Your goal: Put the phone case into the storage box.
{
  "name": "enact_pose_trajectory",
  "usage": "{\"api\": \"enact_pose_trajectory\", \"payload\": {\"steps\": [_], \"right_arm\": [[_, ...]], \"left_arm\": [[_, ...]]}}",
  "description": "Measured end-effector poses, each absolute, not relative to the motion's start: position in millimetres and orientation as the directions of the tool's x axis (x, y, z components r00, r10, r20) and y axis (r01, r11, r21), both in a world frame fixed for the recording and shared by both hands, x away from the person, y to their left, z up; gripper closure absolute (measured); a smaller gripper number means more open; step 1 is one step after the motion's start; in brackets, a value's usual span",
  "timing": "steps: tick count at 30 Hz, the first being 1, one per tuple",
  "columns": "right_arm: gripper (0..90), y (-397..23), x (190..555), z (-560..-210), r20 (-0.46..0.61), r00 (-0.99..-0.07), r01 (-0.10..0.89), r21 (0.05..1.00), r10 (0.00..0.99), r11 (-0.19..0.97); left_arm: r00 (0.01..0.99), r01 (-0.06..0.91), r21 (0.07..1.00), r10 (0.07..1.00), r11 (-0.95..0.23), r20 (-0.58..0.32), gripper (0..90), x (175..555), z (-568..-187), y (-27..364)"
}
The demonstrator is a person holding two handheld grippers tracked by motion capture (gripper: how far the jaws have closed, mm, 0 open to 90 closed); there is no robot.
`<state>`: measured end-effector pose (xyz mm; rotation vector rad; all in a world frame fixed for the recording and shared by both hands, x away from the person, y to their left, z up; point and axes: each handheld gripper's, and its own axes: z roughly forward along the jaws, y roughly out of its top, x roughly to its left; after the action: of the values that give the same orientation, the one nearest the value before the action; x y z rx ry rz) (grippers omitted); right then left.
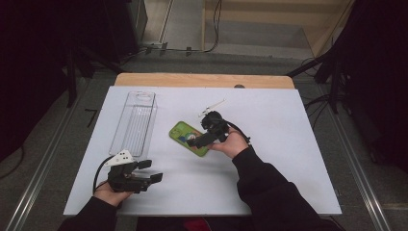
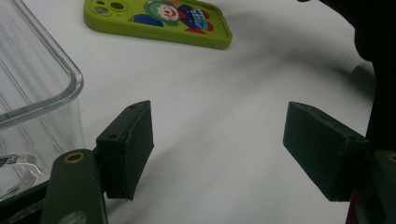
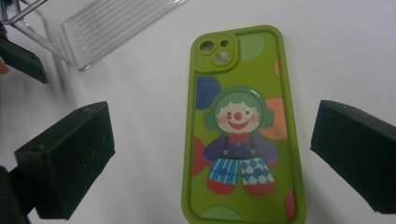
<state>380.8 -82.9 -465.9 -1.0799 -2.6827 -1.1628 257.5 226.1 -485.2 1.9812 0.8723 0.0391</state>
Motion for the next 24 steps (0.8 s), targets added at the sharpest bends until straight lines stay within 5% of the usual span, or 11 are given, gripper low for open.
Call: {"api": "enact_pose_trajectory", "payload": {"steps": [24], "right_arm": [[0.0, -71.8, 397.9, -495.8, 0.240, -0.752, 0.618, 0.583, 0.614, 0.528]], "left_arm": [[0.749, 0.559, 0.770, 0.586, -0.308, -0.310, 24.9, 257.3, -485.1, 226.7]]}}
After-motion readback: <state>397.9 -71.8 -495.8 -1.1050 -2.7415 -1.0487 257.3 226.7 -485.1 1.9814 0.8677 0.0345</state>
